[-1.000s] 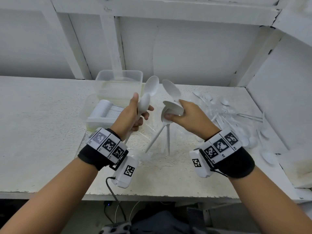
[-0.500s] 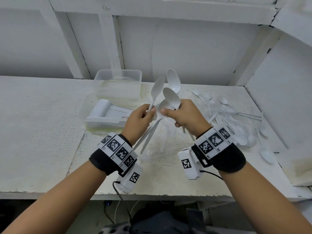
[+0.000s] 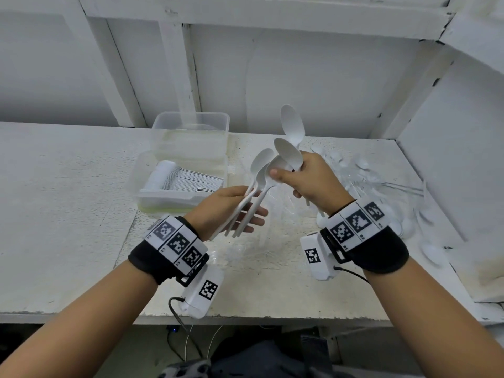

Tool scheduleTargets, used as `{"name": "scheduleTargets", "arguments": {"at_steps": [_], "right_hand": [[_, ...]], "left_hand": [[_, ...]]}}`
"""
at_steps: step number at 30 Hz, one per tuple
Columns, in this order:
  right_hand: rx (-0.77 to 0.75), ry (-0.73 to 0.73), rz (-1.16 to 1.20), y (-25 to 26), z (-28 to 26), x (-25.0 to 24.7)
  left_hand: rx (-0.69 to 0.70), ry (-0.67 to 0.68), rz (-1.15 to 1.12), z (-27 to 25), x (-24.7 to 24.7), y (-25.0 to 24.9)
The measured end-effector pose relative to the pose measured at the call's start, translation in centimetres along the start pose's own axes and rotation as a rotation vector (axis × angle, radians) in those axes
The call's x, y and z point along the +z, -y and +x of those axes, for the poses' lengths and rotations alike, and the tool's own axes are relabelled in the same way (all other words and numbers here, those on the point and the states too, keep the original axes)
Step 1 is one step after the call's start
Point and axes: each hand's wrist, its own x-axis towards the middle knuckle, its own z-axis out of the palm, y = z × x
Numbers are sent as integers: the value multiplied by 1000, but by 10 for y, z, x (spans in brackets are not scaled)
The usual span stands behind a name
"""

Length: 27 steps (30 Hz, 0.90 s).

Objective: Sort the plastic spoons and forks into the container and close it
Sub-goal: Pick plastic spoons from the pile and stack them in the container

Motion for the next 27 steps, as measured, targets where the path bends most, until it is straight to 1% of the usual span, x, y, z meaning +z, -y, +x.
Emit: {"name": "scheduleTargets", "arguments": {"at_steps": [3,7,10,15,18,20,23,25,27], "right_hand": [[-21,-8,-35,-3,2,3],[-39,-9,-36,-6,3,5],[-62,-23,8,-7,4,5],[-21,-74,-9,-14,7,6],[4,-32,-11,-18,9,7],[16,20,15,-20,11,5],[32,34,66,-23,14,4],[41,18,77,-25,16,6],[60,-9,108,-27,17,10]], "left_hand": [[-33,66,-63,-1,1,-1],[-5,65,-27,1,3,3],[67,57,73,-1,5,2],[104,10,90,0,5,3],[102,-1,108,2,5,4],[85,26,119,3,5,5],[13,114,85,4,3,5],[-44,172,-8,6,3,5],[-78,201,-106,8,3,3]]}}
